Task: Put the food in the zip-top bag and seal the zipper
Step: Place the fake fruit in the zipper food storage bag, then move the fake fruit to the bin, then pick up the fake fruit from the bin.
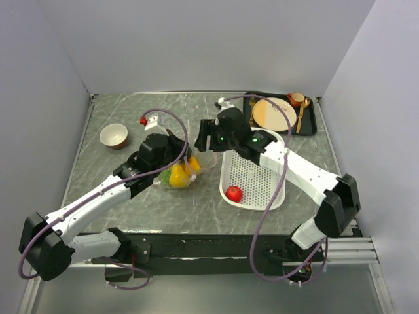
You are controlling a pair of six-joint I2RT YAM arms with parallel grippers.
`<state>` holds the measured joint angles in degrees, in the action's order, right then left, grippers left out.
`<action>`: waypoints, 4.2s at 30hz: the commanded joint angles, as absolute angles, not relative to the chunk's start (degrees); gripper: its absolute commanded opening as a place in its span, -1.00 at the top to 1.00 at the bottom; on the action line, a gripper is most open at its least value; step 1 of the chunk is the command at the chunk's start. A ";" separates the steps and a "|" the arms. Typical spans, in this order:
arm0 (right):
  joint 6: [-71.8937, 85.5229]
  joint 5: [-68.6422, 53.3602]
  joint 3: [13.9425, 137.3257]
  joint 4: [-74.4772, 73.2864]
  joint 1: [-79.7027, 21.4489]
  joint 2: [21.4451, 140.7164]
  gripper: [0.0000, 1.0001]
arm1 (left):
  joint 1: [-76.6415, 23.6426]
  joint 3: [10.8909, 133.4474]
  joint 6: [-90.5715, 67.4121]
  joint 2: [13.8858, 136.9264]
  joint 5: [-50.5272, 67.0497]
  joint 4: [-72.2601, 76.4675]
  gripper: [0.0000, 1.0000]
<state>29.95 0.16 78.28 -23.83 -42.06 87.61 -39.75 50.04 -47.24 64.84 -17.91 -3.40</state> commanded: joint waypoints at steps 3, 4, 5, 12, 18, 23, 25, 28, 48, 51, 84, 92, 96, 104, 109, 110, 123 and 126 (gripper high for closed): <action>31.29 15.02 70.50 -28.99 -40.26 76.47 -0.69 | -39.90 50.45 -46.41 62.49 -19.25 -1.76 0.97; 31.29 15.03 69.10 -29.44 -39.91 74.99 -0.69 | -39.90 50.54 -46.41 62.66 -19.25 -2.02 0.98; 31.46 15.12 66.38 -30.05 -39.73 74.36 -0.69 | -39.82 50.54 -46.32 62.58 -19.42 -2.11 0.98; 32.60 8.18 53.80 -32.26 -39.64 69.97 -0.69 | -39.81 50.97 -45.97 63.37 -19.34 -2.20 0.96; 36.74 10.38 49.05 -33.23 -38.85 69.35 -0.79 | -39.81 51.68 -45.79 64.07 -18.90 -2.37 0.96; 36.56 6.33 48.17 -31.03 -38.67 70.31 -0.78 | -39.81 52.03 -46.05 65.04 -18.28 -2.37 0.97; 36.65 4.67 47.82 -30.33 -38.67 70.84 -0.79 | -39.81 52.29 -46.05 65.39 -17.75 -2.37 0.97; 36.74 2.73 47.64 -29.62 -38.67 72.24 -0.79 | -39.81 52.38 -46.05 65.65 -17.40 -1.85 0.96; 37.71 8.78 46.66 -29.09 -38.32 77.78 -0.59 | -39.73 52.21 -45.53 66.36 -17.84 -2.11 0.95; 36.22 10.02 47.72 -29.79 -37.01 78.49 -0.40 | -39.73 52.12 -45.44 66.53 -17.75 -1.93 0.95; 31.73 18.54 54.23 -25.13 -29.18 83.32 -0.74 | -39.02 50.63 -45.53 66.00 -17.23 -1.50 0.95; 32.60 17.93 53.26 -27.86 -29.00 79.37 -0.81 | -38.76 51.15 -45.00 66.53 -16.44 -1.76 0.95; 33.31 16.70 52.21 -28.30 -28.92 78.57 -0.81 | -38.58 51.07 -45.00 66.27 -16.26 -1.50 0.95; 34.10 16.35 50.72 -28.83 -28.92 78.93 -0.83 | -38.50 51.59 -44.91 66.18 -16.08 -2.02 0.95; 34.36 16.26 50.36 -28.74 -28.39 80.33 -0.85 | -38.50 51.77 -44.74 66.09 -15.82 -2.11 0.95; 34.37 16.09 50.36 -28.65 -28.30 80.59 -0.86 | -38.50 51.77 -44.74 66.18 -15.82 -2.20 0.96; 33.58 11.43 47.55 -25.05 -27.86 79.54 -0.83 | -38.50 51.77 -45.00 65.65 -15.47 -2.29 0.96; 33.66 11.51 47.20 -24.70 -27.69 79.37 -0.78 | -38.50 51.50 -45.00 65.04 -15.47 -1.85 0.95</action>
<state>33.56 12.19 48.01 -27.11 -28.34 80.38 -38.81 50.06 -45.71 67.20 -16.29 -3.79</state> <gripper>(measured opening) 0.907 0.024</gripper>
